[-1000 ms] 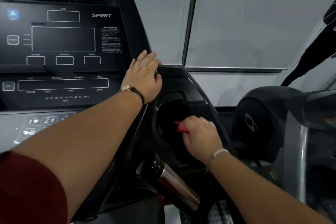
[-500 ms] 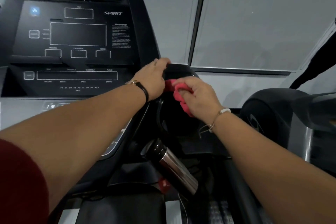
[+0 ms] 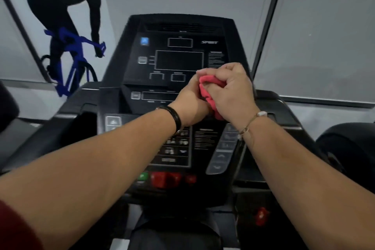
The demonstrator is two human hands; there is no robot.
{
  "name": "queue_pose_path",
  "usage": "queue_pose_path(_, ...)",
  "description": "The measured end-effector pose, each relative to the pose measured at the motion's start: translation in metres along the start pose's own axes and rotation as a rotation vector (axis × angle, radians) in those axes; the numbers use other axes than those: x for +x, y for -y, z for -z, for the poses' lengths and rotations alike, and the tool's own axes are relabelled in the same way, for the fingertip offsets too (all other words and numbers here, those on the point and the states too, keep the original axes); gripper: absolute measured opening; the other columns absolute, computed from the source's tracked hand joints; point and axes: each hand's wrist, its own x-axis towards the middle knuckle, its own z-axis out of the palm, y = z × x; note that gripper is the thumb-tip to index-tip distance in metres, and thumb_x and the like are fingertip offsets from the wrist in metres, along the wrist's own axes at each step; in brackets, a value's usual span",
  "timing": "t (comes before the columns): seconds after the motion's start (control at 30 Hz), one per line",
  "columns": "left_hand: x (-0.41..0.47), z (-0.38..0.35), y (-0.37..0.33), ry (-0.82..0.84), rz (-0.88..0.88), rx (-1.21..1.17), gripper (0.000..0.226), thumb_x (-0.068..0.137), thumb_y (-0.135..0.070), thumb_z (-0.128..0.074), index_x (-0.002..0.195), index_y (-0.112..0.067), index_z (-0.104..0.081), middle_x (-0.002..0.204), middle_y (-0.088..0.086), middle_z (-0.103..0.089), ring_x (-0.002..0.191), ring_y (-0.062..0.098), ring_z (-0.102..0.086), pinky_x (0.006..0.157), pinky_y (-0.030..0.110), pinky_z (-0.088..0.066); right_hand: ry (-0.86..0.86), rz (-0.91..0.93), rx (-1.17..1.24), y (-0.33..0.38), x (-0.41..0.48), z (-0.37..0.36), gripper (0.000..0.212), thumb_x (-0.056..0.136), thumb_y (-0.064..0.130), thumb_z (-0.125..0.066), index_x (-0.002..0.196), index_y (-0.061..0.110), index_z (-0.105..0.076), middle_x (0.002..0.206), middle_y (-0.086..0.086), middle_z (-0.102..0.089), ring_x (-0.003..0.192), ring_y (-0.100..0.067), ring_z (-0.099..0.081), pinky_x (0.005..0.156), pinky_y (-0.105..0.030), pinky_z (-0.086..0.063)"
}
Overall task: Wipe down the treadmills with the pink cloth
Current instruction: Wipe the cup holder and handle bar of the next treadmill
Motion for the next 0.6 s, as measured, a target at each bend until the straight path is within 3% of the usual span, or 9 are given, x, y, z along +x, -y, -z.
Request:
queue_pose_path(0.1, -0.020, 0.061, 0.007, 0.000, 0.063, 0.020, 0.067, 0.060, -0.004, -0.073, 0.115, -0.026, -0.042, 0.099, 0.002, -0.060, 0.094, 0.020, -0.062, 0.081, 0.033, -0.055, -0.026, -0.006, -0.074, 0.024, -0.005, -0.055, 0.033, 0.081, 0.021, -0.068, 0.075, 0.052, -0.063, 0.092, 0.020, -0.039, 0.106, -0.013, -0.043, 0.096, -0.024, -0.043)
queue_pose_path(0.2, -0.036, 0.111, 0.012, -0.012, 0.125, -0.074, 0.062, 0.051, -0.011, -0.069, 0.107, -0.024, -0.048, 0.104, 0.009, -0.061, 0.100, 0.030, -0.063, 0.085, 0.050, -0.054, -0.020, 0.002, -0.110, 0.044, -0.008, -0.090, 0.030, 0.083, 0.021, -0.066, 0.093, 0.049, -0.063, 0.090, 0.018, -0.035, 0.098, -0.007, -0.043, 0.090, -0.009, -0.038)
queue_pose_path(0.27, -0.043, 0.141, 0.015, 0.011, 0.149, -0.153, 0.052, 0.055, -0.005, -0.064, 0.102, -0.022, -0.048, 0.099, 0.007, -0.059, 0.093, 0.028, -0.062, 0.084, 0.048, -0.054, 0.008, -0.024, -0.002, 0.054, -0.011, -0.109, 0.027, 0.085, 0.014, -0.064, 0.098, 0.038, -0.067, 0.097, 0.011, -0.044, 0.094, 0.000, -0.048, 0.086, -0.004, -0.042)
queue_pose_path(0.37, -0.046, 0.175, 0.019, 0.020, 0.184, -0.270, 0.052, 0.065, 0.001, -0.072, 0.111, -0.014, -0.052, 0.096, 0.011, -0.061, 0.084, 0.026, -0.063, 0.075, 0.042, -0.056, 0.002, -0.029, 0.102, 0.062, -0.014, -0.130, 0.029, 0.085, 0.005, -0.063, 0.091, 0.032, -0.069, 0.105, 0.001, -0.057, 0.099, -0.005, -0.058, 0.090, -0.020, -0.050)
queue_pose_path(0.5, -0.044, 0.205, 0.016, -0.050, 0.294, -0.357, 0.021, 0.084, -0.007, -0.066, 0.102, -0.015, -0.059, 0.086, 0.009, -0.067, 0.065, 0.018, -0.067, 0.057, 0.030, -0.058, -0.006, -0.043, 0.180, 0.058, -0.005, -0.146, 0.030, 0.087, -0.001, -0.054, 0.085, 0.026, -0.066, 0.095, 0.006, -0.064, 0.094, -0.013, -0.062, 0.088, -0.040, -0.053)
queue_pose_path(0.53, -0.043, 0.211, 0.015, 0.004, 0.320, -0.357, 0.016, 0.084, -0.011, -0.067, 0.098, -0.017, -0.059, 0.084, 0.008, -0.068, 0.066, 0.017, -0.067, 0.058, 0.031, -0.057, -0.004, -0.058, 0.205, 0.056, -0.002, -0.149, 0.031, 0.087, 0.000, -0.053, 0.083, 0.028, -0.064, 0.091, 0.007, -0.064, 0.091, -0.014, -0.061, 0.087, -0.043, -0.053)
queue_pose_path(0.6, -0.042, 0.221, 0.018, 0.179, 0.352, -0.315, 0.019, 0.079, -0.022, -0.070, 0.093, -0.019, -0.057, 0.084, 0.007, -0.067, 0.079, 0.023, -0.067, 0.075, 0.043, -0.056, -0.008, -0.091, 0.267, 0.054, 0.001, -0.161, 0.032, 0.088, 0.003, -0.051, 0.081, 0.032, -0.061, 0.085, 0.006, -0.061, 0.084, -0.017, -0.059, 0.085, -0.046, -0.053)
